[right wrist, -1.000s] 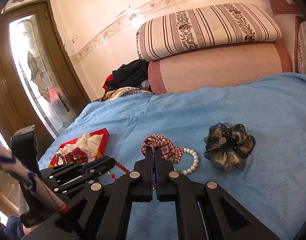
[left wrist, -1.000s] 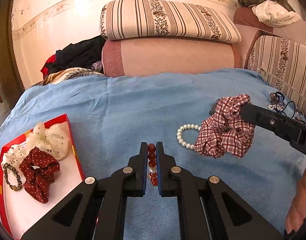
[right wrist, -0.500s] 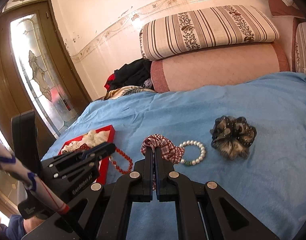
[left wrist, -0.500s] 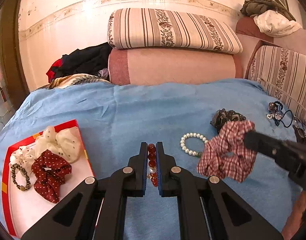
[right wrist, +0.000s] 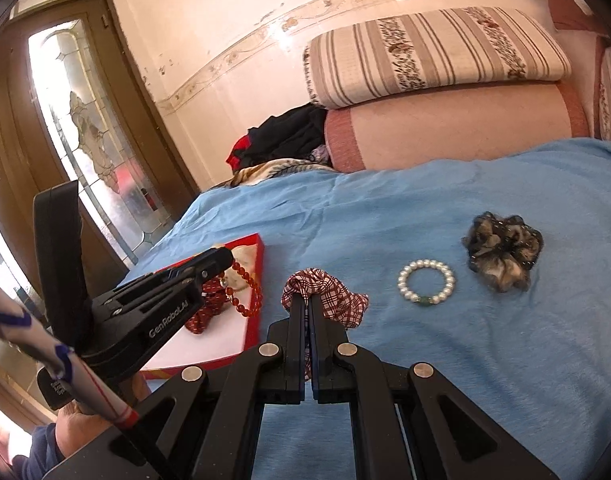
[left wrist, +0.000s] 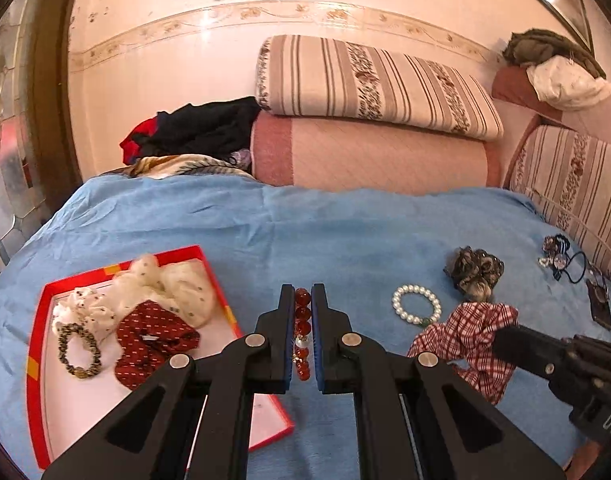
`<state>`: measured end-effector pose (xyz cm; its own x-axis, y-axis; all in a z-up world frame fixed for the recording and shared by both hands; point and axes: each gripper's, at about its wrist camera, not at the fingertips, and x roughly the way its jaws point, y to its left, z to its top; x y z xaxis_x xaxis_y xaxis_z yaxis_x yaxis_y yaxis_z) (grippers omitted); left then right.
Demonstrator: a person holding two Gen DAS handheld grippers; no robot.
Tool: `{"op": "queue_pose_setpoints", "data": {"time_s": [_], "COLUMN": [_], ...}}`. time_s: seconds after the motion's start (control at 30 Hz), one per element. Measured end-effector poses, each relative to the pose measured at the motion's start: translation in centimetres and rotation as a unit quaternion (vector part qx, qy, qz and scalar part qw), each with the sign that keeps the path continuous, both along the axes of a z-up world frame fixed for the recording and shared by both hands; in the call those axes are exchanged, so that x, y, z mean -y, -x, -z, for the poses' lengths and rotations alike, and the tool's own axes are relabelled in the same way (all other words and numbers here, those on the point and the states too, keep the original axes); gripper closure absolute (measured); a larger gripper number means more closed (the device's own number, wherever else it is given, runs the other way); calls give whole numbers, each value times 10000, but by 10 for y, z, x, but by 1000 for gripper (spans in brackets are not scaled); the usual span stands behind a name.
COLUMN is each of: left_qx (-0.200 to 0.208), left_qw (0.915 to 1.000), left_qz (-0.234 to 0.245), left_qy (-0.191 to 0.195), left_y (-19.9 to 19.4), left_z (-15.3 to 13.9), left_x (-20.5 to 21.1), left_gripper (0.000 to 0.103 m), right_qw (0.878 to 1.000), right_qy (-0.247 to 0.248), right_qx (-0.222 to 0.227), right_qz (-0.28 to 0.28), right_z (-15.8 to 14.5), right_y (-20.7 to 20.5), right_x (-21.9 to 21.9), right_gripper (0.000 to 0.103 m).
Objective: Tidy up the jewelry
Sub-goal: 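Carry the red bead bracelet and plaid scrunchie over the red box with both tools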
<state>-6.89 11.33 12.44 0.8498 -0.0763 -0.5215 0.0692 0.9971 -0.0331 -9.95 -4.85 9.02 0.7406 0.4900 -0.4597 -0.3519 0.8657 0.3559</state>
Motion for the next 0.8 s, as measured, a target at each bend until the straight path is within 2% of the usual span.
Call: {"op": "queue_pose_setpoints", "data": {"time_s": [0.43,0.8], "left_qx": [155,130], "left_qw": [9988,9913], "left_qz": [-393,-1224], "left_qy": [264,475], "left_y": [16,36], "left_z": [-16,-20], "left_x": [-52,-131], "left_gripper": [95,95], "right_qw": [9991,9973], "right_qy": [247,75], "right_qx": [188,203], "right_qz": [-283,-696], "right_z": [-23,-40], "right_y": [9,5], "right_x": [-44,-84], "right_gripper": [101,101]}}
